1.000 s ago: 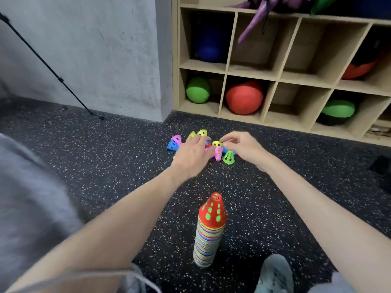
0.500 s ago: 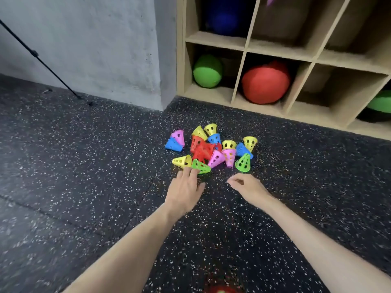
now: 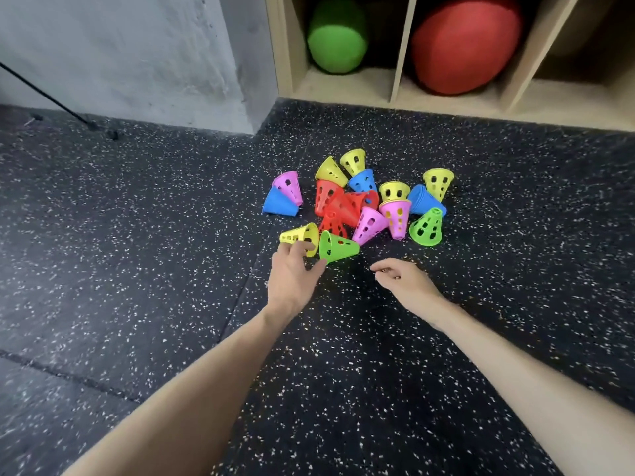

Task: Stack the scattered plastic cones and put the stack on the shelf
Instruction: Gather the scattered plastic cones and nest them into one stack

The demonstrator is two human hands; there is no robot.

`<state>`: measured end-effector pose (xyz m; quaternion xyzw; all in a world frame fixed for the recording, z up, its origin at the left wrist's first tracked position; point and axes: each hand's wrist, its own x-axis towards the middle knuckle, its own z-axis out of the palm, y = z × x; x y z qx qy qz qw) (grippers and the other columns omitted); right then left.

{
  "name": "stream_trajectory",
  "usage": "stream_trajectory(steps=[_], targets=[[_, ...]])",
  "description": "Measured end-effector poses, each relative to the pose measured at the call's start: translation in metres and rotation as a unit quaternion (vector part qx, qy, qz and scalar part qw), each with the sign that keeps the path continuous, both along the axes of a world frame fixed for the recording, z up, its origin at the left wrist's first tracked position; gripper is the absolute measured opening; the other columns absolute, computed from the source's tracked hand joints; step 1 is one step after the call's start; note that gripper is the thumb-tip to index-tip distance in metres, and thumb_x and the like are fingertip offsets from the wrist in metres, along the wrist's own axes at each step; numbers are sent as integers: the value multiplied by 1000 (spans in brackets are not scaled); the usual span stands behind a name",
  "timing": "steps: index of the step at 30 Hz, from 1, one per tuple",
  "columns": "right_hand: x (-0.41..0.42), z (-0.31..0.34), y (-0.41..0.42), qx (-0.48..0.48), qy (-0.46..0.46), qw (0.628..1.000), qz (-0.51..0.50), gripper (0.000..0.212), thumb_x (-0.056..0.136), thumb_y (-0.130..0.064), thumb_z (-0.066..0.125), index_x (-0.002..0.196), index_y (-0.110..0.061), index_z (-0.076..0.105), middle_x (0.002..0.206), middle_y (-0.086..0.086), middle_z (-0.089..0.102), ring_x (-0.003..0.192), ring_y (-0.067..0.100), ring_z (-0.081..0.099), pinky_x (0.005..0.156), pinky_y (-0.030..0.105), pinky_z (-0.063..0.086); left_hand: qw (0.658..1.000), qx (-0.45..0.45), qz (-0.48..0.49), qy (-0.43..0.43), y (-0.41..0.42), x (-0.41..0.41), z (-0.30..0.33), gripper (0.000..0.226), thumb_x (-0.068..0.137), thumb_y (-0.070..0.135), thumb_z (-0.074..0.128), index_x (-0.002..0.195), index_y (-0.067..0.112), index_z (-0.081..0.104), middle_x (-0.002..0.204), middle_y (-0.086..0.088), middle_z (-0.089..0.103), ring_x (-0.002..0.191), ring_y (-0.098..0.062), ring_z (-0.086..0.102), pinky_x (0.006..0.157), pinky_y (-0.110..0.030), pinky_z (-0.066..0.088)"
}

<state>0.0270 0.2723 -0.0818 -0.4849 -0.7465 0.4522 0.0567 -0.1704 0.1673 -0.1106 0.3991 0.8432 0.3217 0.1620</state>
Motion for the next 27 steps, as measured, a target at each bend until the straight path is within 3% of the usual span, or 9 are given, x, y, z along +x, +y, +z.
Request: stream_trajectory(steps=[6,10,14,17,20,22,24,27], targets=[[-29,-8,3,11,26,999,-26,26,102,-24,53,122,-29,69,111,-5,67,103,13,62,74,26,42,999,7,-1,-52,17,10,-16,37,91,41,74,122,21,70,111,0,59,102,-15,57,87,-36,53],[-42,-11,5,33,55,998,-23,28,100,-21,53,121,-32,69,112,-2,69,97,15,65,79,31,48,1000,15,10,-16,26,9,-17,12,95,30,70,104,25,76,105,-1,59,102,-21,57,80,-35,51],[-38,-19,10,104,49,993,-18,36,99,-20,58,132,-34,62,127,-4,60,114,13,59,93,32,47,997,35,-38,53,20,2,-20,13,100,26,64,108,21,73,111,1,58,104,-20,51,83,-32,47],[-36,-18,8,138,71,988,-1,50,98,-20,62,142,-39,52,136,-12,51,123,7,49,99,31,43,986,57,-94,124,13,-6,-23,11,101,24,63,106,20,72,113,0,59,100,-23,51,83,-39,49],[-40,-20,2,118,85,987,65,45,96,-18,65,135,-40,60,140,-14,52,128,5,48,106,33,42,979,77,-127,138,10,-8,-23,11,100,22,64,101,19,74,111,-1,59,97,-24,52,82,-42,50],[-42,-21,-2,98,76,990,69,26,95,-17,67,116,-30,73,125,-11,64,113,3,57,102,31,45,979,75,-137,134,9,-7,-21,10,99,22,65,101,18,74,112,-1,59,99,-24,52,82,-43,51],[-43,-21,-6,67,67,994,50,11,94,-18,69,100,-24,76,101,-14,71,94,2,62,91,30,48,978,75,-148,125,9,-6,-20,10,99,23,65,100,18,74,113,0,58,101,-24,51,82,-44,51],[-42,-24,-8,44,67,997,1,4,92,-20,71,90,-23,74,89,-13,72,89,5,65,86,31,50,978,101,-139,122,10,-7,-19,12,95,26,70,106,20,72,123,-2,57,108,-24,52,92,-43,50]])
